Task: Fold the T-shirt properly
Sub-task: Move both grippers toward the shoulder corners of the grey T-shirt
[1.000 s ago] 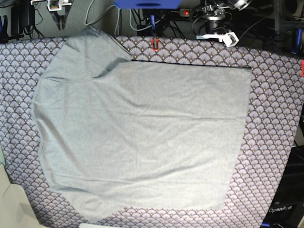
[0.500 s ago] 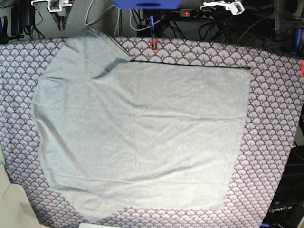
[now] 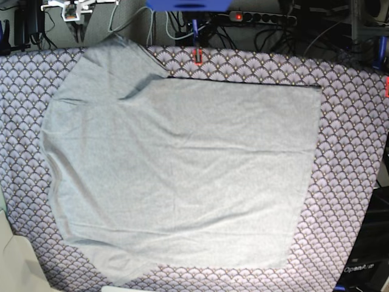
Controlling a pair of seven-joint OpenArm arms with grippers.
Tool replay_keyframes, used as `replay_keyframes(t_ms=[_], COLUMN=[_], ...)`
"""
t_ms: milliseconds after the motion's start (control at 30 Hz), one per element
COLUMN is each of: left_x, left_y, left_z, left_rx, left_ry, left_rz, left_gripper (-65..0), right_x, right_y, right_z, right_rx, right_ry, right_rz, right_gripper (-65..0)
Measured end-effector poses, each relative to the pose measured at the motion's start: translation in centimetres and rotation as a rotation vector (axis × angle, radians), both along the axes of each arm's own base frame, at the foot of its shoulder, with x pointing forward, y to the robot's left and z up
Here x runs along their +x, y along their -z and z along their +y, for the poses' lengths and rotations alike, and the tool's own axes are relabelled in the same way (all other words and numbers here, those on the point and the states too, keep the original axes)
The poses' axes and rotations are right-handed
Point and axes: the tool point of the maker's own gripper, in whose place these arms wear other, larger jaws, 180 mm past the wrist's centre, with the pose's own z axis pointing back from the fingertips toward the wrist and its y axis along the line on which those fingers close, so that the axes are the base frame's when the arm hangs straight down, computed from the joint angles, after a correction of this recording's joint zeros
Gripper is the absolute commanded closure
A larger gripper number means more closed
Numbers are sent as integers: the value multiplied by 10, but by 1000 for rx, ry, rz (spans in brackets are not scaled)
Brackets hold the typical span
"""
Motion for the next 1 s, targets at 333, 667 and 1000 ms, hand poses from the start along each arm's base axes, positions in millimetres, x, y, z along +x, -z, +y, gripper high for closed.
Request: replay_keyframes(t_ms=[333, 667, 1000], left_x=[-28, 29, 61], left_y=[-11, -8, 15], left_z=[38, 34, -18], left_rx=[38, 30, -75], left_ry=[-52, -46, 118], left_rz=[29, -69, -8], left_gripper=[0, 0, 0], right_x=[-2, 0, 6], right_y=[1, 1, -1], right_z=[0, -1, -2], right_rx=[0, 0, -3], right_ry=[1, 2, 1], right_rz=[9, 6, -10], right_gripper=[0, 0, 0])
